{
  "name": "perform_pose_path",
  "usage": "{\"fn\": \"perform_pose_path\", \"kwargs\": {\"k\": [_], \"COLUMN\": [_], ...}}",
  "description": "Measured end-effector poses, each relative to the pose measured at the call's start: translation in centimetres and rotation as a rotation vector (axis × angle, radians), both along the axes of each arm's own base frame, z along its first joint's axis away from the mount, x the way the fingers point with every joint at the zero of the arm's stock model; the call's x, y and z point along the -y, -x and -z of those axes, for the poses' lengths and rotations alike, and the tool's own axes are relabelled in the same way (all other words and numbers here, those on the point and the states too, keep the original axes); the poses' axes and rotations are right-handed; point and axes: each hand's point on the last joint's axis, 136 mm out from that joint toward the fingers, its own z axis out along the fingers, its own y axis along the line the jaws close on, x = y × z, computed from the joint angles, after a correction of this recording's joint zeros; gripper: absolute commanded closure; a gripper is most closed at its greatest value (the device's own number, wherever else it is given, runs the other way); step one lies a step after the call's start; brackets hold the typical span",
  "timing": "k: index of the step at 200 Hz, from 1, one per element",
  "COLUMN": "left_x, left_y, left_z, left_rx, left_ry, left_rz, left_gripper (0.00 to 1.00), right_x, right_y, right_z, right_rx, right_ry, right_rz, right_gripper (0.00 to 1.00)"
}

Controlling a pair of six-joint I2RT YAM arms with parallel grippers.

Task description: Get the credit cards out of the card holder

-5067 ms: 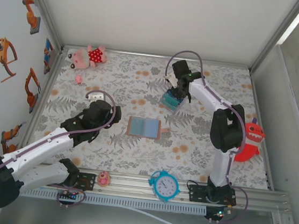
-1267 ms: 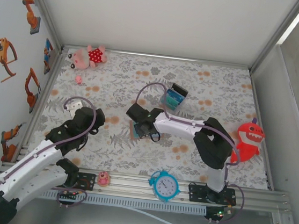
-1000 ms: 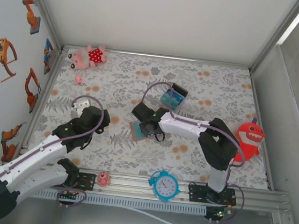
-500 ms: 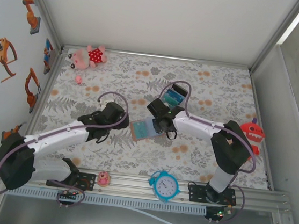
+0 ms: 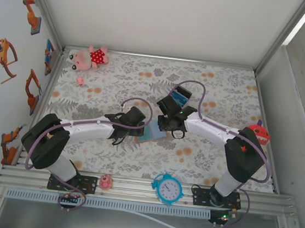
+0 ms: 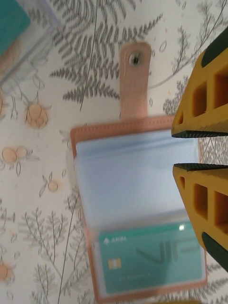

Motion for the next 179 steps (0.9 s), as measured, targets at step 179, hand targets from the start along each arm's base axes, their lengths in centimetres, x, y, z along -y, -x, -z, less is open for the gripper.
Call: {"fn": "perform_pose_path", "kwargs": {"k": [179], "left_x": [-0.6], "left_y": [0.0], "left_z": [2.4], "left_rx": [-0.03], "left_ry": [-0.07], "left_rz": [-0.014], "left_gripper": [0.03], "right_x": [-6.6], "right_y": [1.7], "right_z": [3.5], "right_rx": [-0.233], "right_ry": [-0.287], "right_rz": [-0.062], "right_gripper": [0.82]}}
